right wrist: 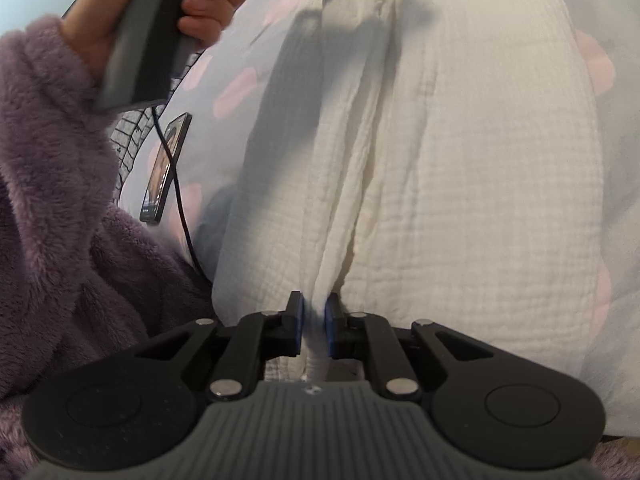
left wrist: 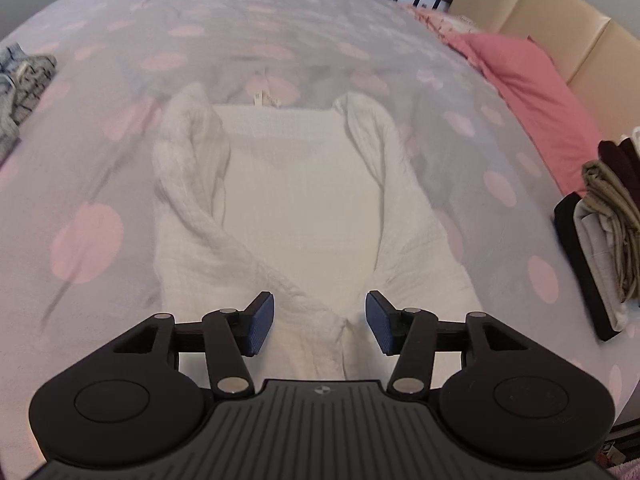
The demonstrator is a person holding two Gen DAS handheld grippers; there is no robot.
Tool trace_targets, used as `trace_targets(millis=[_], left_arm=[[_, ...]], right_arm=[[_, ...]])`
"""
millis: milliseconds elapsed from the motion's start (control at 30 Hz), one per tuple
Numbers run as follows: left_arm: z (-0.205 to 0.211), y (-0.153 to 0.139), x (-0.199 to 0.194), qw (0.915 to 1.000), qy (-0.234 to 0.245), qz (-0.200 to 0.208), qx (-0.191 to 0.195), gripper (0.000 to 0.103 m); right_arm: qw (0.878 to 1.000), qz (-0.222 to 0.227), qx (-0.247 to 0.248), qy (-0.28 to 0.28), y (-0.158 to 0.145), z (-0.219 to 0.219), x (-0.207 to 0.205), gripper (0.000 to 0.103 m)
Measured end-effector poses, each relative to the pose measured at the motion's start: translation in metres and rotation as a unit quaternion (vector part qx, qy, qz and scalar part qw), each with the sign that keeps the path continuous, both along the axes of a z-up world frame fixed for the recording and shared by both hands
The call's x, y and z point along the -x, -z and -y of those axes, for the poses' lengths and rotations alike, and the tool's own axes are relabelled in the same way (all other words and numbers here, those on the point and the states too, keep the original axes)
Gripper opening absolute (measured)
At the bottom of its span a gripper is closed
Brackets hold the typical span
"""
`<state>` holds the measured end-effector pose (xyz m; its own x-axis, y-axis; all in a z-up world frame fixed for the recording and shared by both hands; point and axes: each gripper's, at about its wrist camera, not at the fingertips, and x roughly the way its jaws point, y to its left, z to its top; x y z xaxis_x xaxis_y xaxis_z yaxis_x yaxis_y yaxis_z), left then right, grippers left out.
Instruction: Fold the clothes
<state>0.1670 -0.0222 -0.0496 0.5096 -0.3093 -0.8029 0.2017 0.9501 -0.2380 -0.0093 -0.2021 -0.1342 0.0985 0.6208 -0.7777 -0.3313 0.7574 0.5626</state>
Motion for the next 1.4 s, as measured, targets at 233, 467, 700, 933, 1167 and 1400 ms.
trace_targets(millis=[233,467,700,933,1167,1400], left_arm=[[-0.036,-0.022,0.05,0.9993,-0.018,0.017,-0.027,0.049],[-0.063,0.002,0.108,0.9988,-0.011,-0.018,-0.043,0.044],[-0.053,0.034,0.126,0.9953,0.015,-0.048,-0.083,0.034],[-0.061,0.041,0.121,0.9952,0.004,-0.07,-0.069,0.034],[-0.061,0.031,0.118,0.9961,0.005,-0.063,-0.061,0.034],[-0.088,0.001,0.061,0.9978,-0.042,-0.037,-0.037,0.04]], right_arm=[[0.994,0.102,0.033,-0.003,-0.027,-0.004,0.01,0.031],[0.985,0.169,0.016,0.008,-0.033,-0.017,-0.004,0.023],[0.983,0.176,0.052,0.001,-0.03,-0.042,-0.039,0.023],[0.972,0.184,0.133,0.067,-0.016,-0.035,-0.064,0.007],[0.969,0.225,0.093,0.033,-0.036,-0.055,-0.074,0.01],[0.975,0.161,0.154,-0.023,-0.018,-0.073,-0.116,0.01]])
